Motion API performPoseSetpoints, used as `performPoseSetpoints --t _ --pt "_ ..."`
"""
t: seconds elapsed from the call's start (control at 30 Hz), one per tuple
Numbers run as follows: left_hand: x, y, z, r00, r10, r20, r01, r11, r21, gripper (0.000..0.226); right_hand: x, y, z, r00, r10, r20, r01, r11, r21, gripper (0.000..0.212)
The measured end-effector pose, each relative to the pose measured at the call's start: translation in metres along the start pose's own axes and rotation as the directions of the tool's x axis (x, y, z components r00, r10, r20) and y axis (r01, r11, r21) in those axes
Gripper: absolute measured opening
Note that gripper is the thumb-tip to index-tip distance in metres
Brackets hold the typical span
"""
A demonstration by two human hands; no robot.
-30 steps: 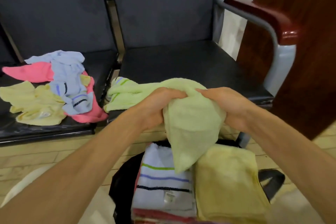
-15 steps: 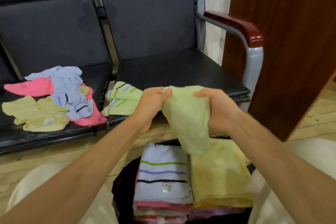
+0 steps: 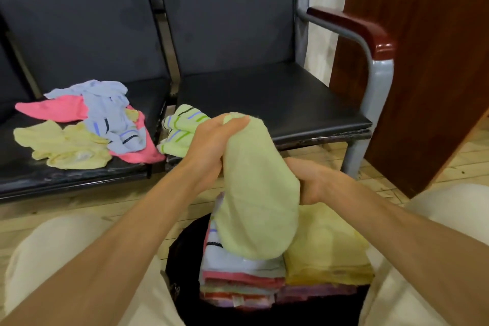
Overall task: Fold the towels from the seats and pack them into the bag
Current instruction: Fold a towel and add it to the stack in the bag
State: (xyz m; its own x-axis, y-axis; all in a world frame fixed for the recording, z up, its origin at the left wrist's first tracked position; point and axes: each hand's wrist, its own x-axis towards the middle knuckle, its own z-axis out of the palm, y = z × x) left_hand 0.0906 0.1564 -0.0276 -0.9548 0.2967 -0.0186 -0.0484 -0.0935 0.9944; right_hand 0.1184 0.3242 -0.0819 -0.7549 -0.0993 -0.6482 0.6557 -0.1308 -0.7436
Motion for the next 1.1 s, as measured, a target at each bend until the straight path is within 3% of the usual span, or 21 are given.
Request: performPoseSetpoints --t 0.1,0.23,0.33,0.47,0.7,0.8,0.9,0.97,1.1 --pt "0.004 -0.002 -0.013 0.992 0.017 -0.128 -0.009 0.998 0.065 0.01 -0.003 -0.004 0.0 0.997 -0.043 -0.068 0.04 0.998 -0.037 0.023" --pt "0.01 -0.006 -0.024 0.972 -0.098 -0.211 0.094 0.995 -0.028 0.014 -0.013 -0.017 -0.003 0.974 -0.211 -0.085 0.217 0.974 0.061 0.028" --pt "0.012 -0.011 -0.03 0.965 -0.221 -0.142 0.216 0.975 -0.051 0.04 -0.015 -0.019 -0.014 0.975 -0.223 0.008 0.216 0.951 0.221 0.035" --pt "0.007 -0.022 -0.031 0.939 -0.342 -0.031 0.337 0.936 -0.098 0.048 -0.013 -0.014 -0.025 0.975 -0.195 0.105 0.18 0.974 0.14 0.037" --pt "0.0 -0.05 -0.035 0.873 -0.465 -0.148 0.461 0.885 -0.058 0.041 -0.018 -0.018 -0.037 0.982 -0.188 0.014 0.183 0.968 0.172 0.039" --pt "0.005 -0.055 -0.04 0.866 -0.483 -0.133 0.486 0.874 -0.009 0.029 -0.018 -0.019 -0.038 0.965 -0.257 -0.047 0.261 0.947 0.19 0.037" --pt "0.007 -0.057 -0.044 0.874 -0.483 -0.057 0.486 0.862 0.147 0.015 -0.017 -0.019 -0.042 0.944 -0.314 -0.099 0.328 0.916 0.229 0.034" --pt "0.007 -0.062 -0.049 0.878 -0.475 -0.065 0.475 0.845 0.246 0.027 -0.017 -0.021 -0.046 0.949 -0.303 -0.094 0.317 0.916 0.246 0.032" --pt "-0.001 -0.066 -0.06 0.881 -0.471 0.037 0.419 0.816 0.398 0.021 -0.01 -0.021 -0.051 0.929 -0.334 -0.162 0.35 0.934 0.079 0.034"
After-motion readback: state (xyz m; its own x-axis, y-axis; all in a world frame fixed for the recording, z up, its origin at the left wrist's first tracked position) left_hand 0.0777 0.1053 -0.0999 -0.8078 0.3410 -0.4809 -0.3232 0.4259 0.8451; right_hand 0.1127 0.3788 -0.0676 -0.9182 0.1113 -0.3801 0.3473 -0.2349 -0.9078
